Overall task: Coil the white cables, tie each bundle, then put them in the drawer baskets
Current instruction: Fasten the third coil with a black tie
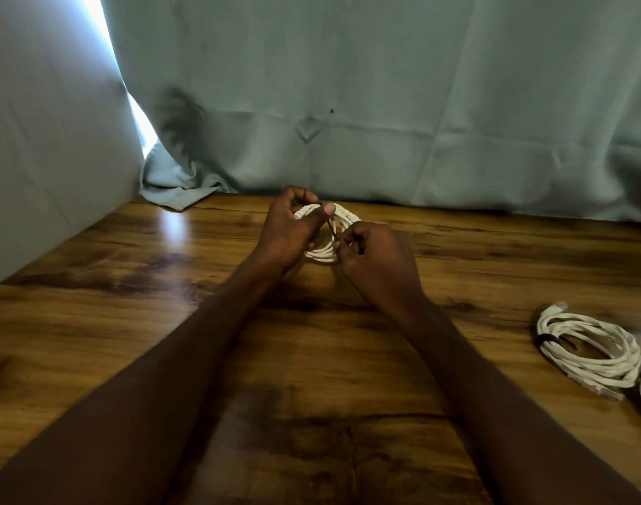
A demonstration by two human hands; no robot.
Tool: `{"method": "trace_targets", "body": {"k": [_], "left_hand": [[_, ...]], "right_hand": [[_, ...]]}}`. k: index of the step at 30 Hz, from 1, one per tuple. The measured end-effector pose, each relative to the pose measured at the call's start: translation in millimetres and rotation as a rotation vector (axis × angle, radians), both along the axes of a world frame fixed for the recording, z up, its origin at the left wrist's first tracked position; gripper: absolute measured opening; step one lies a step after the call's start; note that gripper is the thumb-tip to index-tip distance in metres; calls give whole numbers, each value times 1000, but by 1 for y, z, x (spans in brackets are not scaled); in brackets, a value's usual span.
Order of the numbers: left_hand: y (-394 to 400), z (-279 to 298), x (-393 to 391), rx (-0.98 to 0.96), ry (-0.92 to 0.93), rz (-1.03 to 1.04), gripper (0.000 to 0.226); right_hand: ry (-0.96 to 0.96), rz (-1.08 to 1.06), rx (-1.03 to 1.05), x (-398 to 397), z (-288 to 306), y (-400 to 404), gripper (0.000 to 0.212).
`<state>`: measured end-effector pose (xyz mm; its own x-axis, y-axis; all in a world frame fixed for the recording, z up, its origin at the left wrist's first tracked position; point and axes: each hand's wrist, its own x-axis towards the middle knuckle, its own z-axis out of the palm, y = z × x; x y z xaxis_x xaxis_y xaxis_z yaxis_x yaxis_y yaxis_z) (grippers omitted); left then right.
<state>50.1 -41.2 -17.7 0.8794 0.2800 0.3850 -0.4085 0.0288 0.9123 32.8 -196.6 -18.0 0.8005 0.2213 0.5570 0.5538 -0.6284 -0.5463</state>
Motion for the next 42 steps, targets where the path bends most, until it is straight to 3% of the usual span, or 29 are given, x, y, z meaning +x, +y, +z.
{"method": "trace_targets", "body": {"k": [7, 14, 20, 26, 35, 42], "left_hand": [[3, 0, 1, 62, 51, -127, 16], [-6, -1, -1, 16, 17, -77, 20], [-1, 3, -3, 51, -12, 27, 24], [0, 2, -6, 38, -18, 27, 26], [-2, 6, -9, 314, -27, -54, 10], [-11, 11, -18, 345, -33, -222, 11]], "right_hand": [[-48, -63, -5, -4, 2, 4, 13], [59, -68, -105, -9, -1, 4, 7], [-168, -47, -176, -12, 7, 2, 21], [-304, -99, -202, -8, 12, -7, 22], [-361, -260, 67, -4, 23, -23, 19], [-266, -336, 259, 3, 21, -30, 15]]}}
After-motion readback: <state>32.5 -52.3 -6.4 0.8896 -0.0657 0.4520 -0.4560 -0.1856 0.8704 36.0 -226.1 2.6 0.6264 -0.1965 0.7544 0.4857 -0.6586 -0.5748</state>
